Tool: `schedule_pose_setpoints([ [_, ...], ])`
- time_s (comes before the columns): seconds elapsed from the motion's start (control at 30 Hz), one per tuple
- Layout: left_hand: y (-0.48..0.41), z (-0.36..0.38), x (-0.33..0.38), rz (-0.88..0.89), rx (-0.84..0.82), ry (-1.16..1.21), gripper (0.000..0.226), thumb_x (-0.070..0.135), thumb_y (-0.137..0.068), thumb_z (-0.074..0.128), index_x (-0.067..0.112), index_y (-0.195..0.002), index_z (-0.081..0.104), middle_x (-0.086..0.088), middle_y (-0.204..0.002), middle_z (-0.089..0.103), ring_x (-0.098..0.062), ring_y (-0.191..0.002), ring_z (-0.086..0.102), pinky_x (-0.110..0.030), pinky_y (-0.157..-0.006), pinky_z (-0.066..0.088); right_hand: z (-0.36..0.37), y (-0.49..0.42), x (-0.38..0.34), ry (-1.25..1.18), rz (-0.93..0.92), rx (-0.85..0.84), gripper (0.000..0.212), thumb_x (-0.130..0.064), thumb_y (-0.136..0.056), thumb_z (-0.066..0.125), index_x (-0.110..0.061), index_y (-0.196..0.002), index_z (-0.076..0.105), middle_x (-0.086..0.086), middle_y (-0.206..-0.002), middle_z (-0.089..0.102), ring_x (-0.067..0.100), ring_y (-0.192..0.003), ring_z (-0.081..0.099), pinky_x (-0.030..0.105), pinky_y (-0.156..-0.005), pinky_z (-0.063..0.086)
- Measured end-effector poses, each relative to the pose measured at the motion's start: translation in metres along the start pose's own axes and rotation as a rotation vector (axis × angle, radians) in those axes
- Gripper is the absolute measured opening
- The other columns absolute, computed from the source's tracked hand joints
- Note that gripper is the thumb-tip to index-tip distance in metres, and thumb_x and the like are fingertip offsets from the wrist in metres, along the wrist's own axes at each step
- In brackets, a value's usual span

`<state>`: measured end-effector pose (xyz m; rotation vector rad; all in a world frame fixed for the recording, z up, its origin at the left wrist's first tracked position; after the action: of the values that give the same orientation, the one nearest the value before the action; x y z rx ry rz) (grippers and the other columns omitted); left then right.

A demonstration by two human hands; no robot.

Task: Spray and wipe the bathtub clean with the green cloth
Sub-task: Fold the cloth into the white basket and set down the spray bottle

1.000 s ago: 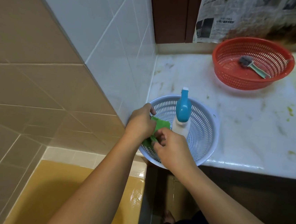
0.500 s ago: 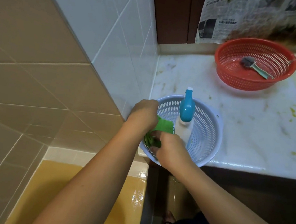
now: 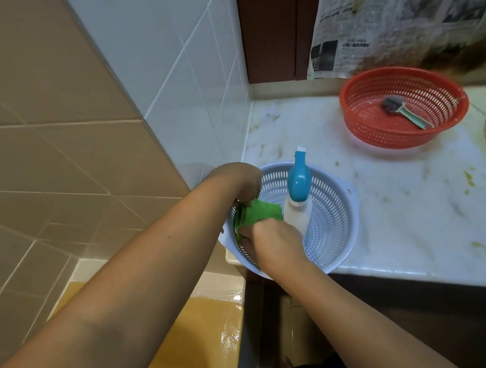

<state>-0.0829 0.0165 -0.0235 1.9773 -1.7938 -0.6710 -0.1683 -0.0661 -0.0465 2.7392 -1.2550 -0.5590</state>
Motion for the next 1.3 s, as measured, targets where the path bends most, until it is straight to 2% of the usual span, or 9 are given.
schedule_pose_setpoints([
  [0.2, 0.003, -0.001, 0.000, -0.013, -0.016, 0.105, 0.024, 0.008, -0.086, 0.072, 0.019, -0.107, 0.079, -0.006, -0.097, 0.078, -0.023, -0.078, 0.075, -0.038, -0.080, 0.063, -0.007, 0.004, 0.004, -0.091, 0.039, 0.034, 0.016, -0.031, -0.102, 0.056, -0.029, -0.108, 0.070, -0.004, -0.075, 0.052, 0.023, -0.076, 0.053, 0.030, -0.061, 0.038],
  [0.33, 0.009, -0.012, -0.001, -0.022, 0.025, 0.238, 0.024, 0.001, -0.091, 0.066, 0.018, -0.103, 0.078, -0.001, -0.072, 0.074, -0.019, -0.063, 0.070, -0.025, -0.060, 0.056, -0.025, 0.020, 0.010, -0.281, 0.058, 0.191, 0.029, -0.040, -0.106, 0.048, -0.032, -0.122, 0.070, 0.003, -0.096, 0.071, 0.027, -0.089, 0.064, 0.036, -0.076, 0.053],
  [0.43, 0.017, -0.015, -0.002, -0.037, 0.066, 0.292, 0.025, 0.001, -0.092, 0.063, 0.021, -0.100, 0.076, 0.005, -0.053, 0.067, -0.016, -0.059, 0.070, -0.023, -0.054, 0.052, -0.020, 0.024, 0.010, -0.380, 0.077, 0.126, 0.031, -0.041, -0.106, 0.051, -0.034, -0.131, 0.068, 0.006, -0.107, 0.072, 0.028, -0.099, 0.066, 0.037, -0.086, 0.055],
  [0.63, 0.033, -0.006, 0.000, -0.068, 0.201, 0.241, 0.037, 0.006, -0.090, 0.058, 0.024, -0.119, 0.072, -0.004, -0.120, 0.066, -0.028, -0.104, 0.064, -0.038, -0.090, 0.056, -0.011, 0.033, 0.014, -0.459, 0.088, 0.075, 0.032, -0.036, -0.104, 0.053, -0.031, -0.133, 0.064, 0.005, -0.104, 0.071, 0.025, -0.097, 0.066, 0.039, -0.085, 0.057],
  [0.8, 0.059, 0.011, 0.001, -0.144, 0.282, 0.199, 0.033, 0.007, -0.095, 0.052, 0.016, -0.124, 0.063, -0.013, -0.121, 0.062, -0.032, -0.100, 0.061, -0.040, -0.085, 0.055, -0.020, 0.051, 0.033, -0.557, 0.141, 0.208, 0.041, -0.036, -0.100, 0.061, -0.033, -0.141, 0.062, -0.003, -0.119, 0.074, 0.022, -0.109, 0.068, 0.040, -0.093, 0.056],
  [0.93, 0.078, 0.027, 0.003, -0.219, 0.281, 0.205, 0.022, 0.007, -0.097, 0.056, 0.013, -0.117, 0.063, -0.011, -0.114, 0.064, -0.030, -0.092, 0.059, -0.038, -0.076, 0.049, -0.032, 0.075, 0.062, -0.716, 0.181, 0.444, 0.010, -0.027, -0.093, 0.073, -0.027, -0.103, 0.073, -0.013, -0.090, 0.070, 0.000, -0.084, 0.063, 0.027, -0.080, 0.053],
  [1.0, 0.081, 0.033, 0.004, -0.243, 0.266, 0.213, 0.021, 0.008, -0.098, 0.058, 0.012, -0.118, 0.063, -0.010, -0.116, 0.063, -0.028, -0.089, 0.056, -0.037, -0.074, 0.048, -0.039, 0.084, 0.080, -0.707, 0.246, 0.562, 0.021, -0.025, -0.088, 0.078, -0.026, -0.096, 0.059, -0.010, -0.090, 0.055, 0.003, -0.080, 0.056, 0.016, -0.073, 0.044],
  [1.17, 0.084, 0.040, 0.005, -0.272, 0.266, 0.231, 0.021, 0.007, -0.097, 0.058, 0.014, -0.116, 0.063, -0.007, -0.117, 0.066, -0.027, -0.091, 0.058, -0.037, -0.074, 0.047, -0.044, 0.067, 0.101, -0.768, 0.262, 0.456, 0.078, -0.031, -0.085, 0.082, -0.026, -0.147, 0.036, -0.004, -0.145, 0.040, 0.021, -0.134, 0.049, 0.043, -0.112, 0.044],
  [1.3, 0.085, 0.040, 0.010, -0.266, 0.277, 0.213, 0.027, 0.004, -0.096, 0.055, 0.014, -0.121, 0.063, -0.006, -0.118, 0.066, -0.028, -0.103, 0.064, -0.037, -0.074, 0.045, -0.052, 0.048, 0.094, -0.735, 0.124, 0.321, 0.078, -0.030, -0.091, 0.076, -0.038, -0.155, 0.033, -0.012, -0.149, 0.049, 0.010, -0.137, 0.045, 0.030, -0.109, 0.037],
])
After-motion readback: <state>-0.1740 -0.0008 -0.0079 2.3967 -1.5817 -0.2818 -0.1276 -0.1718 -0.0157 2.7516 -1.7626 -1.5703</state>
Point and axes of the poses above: each hand's wrist, its own y-axis away from the middle knuckle, its own z-axis out of the palm, x = y × z, the point moved 9 cm from there along -y, towards the middle knuckle
